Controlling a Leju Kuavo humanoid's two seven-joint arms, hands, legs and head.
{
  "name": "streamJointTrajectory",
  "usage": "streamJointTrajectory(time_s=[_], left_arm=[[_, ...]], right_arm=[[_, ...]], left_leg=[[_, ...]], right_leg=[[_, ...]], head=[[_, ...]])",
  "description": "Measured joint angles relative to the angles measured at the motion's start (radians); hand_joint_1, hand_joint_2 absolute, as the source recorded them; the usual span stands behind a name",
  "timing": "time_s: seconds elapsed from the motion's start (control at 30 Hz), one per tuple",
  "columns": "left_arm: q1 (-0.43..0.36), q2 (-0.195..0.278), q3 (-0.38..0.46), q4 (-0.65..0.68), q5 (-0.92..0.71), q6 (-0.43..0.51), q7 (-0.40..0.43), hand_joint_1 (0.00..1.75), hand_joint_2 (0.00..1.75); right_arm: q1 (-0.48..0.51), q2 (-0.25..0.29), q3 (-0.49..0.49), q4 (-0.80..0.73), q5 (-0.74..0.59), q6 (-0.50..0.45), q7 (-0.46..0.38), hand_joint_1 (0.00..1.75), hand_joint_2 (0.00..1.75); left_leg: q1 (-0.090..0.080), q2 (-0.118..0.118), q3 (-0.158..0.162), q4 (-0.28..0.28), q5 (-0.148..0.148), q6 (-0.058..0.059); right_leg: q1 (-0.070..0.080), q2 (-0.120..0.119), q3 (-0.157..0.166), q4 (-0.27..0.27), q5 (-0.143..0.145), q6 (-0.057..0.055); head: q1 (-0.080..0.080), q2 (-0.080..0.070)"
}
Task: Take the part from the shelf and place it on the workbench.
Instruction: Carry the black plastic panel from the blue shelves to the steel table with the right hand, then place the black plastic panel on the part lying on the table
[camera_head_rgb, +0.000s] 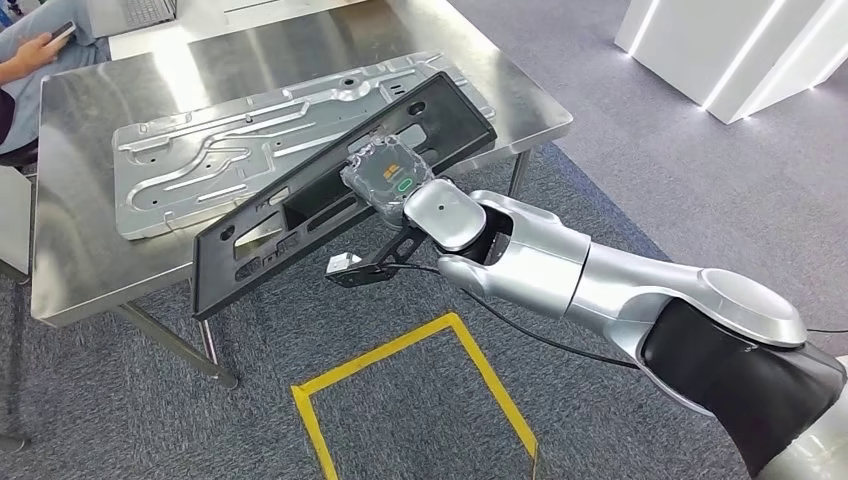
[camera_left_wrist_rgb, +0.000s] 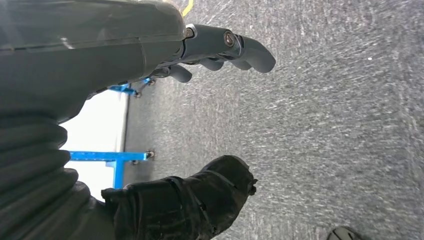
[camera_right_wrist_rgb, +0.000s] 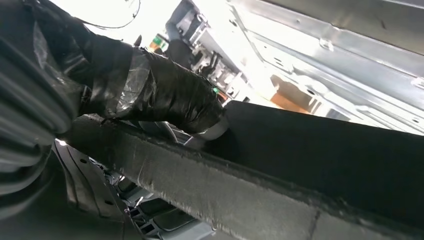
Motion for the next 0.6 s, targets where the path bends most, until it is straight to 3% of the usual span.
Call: streamJointTrajectory(time_s=[0.07, 0.17, 0.2, 0.23, 0.3, 0.37, 0.43, 0.5, 0.53, 0.6], left_arm=[[0.001, 0.000, 0.000, 0.000, -0.002, -0.001, 0.004, 0.00, 1.75], [0.000, 0.002, 0.000, 0.000, -0.004, -0.005, 0.011, 0.00, 1.75], [0.000, 0.002, 0.000, 0.000, -0.003, -0.006, 0.011, 0.00, 1.75], [0.000, 0.004, 0.000, 0.000, -0.001, -0.006, 0.010, 0.00, 1.75], [0.000, 0.006, 0.000, 0.000, 0.002, -0.007, 0.007, 0.00, 1.75], [-0.002, 0.008, 0.000, 0.000, 0.003, -0.007, 0.005, 0.00, 1.75], [-0.003, 0.010, 0.000, 0.000, 0.002, -0.007, 0.004, 0.00, 1.75], [-0.001, 0.014, 0.000, 0.000, 0.001, -0.007, 0.006, 0.00, 1.75], [-0.001, 0.014, 0.000, 0.000, 0.001, -0.007, 0.008, 0.00, 1.75], [0.000, 0.015, 0.000, 0.000, 0.000, -0.008, 0.011, 0.00, 1.75]], right_arm=[[0.000, 0.006, 0.000, 0.005, 0.012, -0.013, -0.004, 1.75, 1.75], [0.007, 0.024, 0.005, 0.024, 0.036, -0.043, -0.011, 1.75, 1.75], [0.011, 0.032, 0.008, 0.034, 0.043, -0.048, -0.015, 1.75, 1.75], [0.014, 0.040, 0.011, 0.044, 0.048, -0.051, -0.020, 1.75, 1.75], [0.010, 0.054, 0.015, 0.063, 0.054, -0.053, -0.027, 1.75, 1.75], [-0.005, 0.066, 0.016, 0.078, 0.055, -0.057, -0.031, 1.75, 1.75], [-0.019, 0.081, 0.016, 0.092, 0.057, -0.064, -0.034, 1.75, 1.75], [-0.027, 0.100, 0.018, 0.108, 0.063, -0.071, -0.039, 1.75, 1.75], [-0.029, 0.110, 0.019, 0.116, 0.068, -0.076, -0.042, 1.75, 1.75], [-0.032, 0.129, 0.021, 0.132, 0.079, -0.094, -0.046, 1.75, 1.75]], left_leg=[[0.003, 0.000, 0.013, -0.010, 0.000, 0.011], [-0.001, -0.003, 0.021, -0.012, -0.007, 0.024], [-0.002, -0.007, 0.024, -0.011, -0.010, 0.027], [-0.003, -0.012, 0.027, -0.010, -0.013, 0.027], [-0.004, -0.027, 0.033, -0.003, -0.022, 0.025], [-0.005, -0.039, 0.029, 0.006, -0.031, 0.018], [-0.002, -0.051, 0.024, 0.008, -0.035, 0.008], [0.002, -0.061, 0.025, 0.005, -0.037, -0.004], [0.002, -0.054, 0.022, 0.014, -0.045, -0.010], [0.003, -0.027, -0.014, 0.092, -0.082, -0.022]], right_leg=[[0.000, 0.000, -0.021, 0.048, -0.029, 0.006], [0.003, 0.001, -0.127, 0.238, -0.095, 0.005], [0.004, 0.001, -0.155, 0.276, -0.097, 0.003], [0.006, 0.001, -0.166, 0.278, -0.080, 0.000], [0.008, 0.015, -0.128, 0.167, -0.001, -0.009], [0.008, 0.043, -0.074, 0.047, 0.047, -0.018], [0.011, 0.050, -0.055, 0.013, 0.045, -0.022], [0.011, 0.033, -0.045, 0.002, 0.045, -0.029], [0.008, 0.025, -0.037, -0.005, 0.044, -0.034], [0.004, 0.007, -0.019, -0.017, 0.041, -0.042]], head=[[0.002, 0.000], [0.006, 0.000], [0.006, 0.000], [0.006, 0.000], [0.007, 0.000], [0.006, 0.000], [0.007, 0.000], [0.010, 0.000], [0.009, 0.000], [0.004, 0.000]])
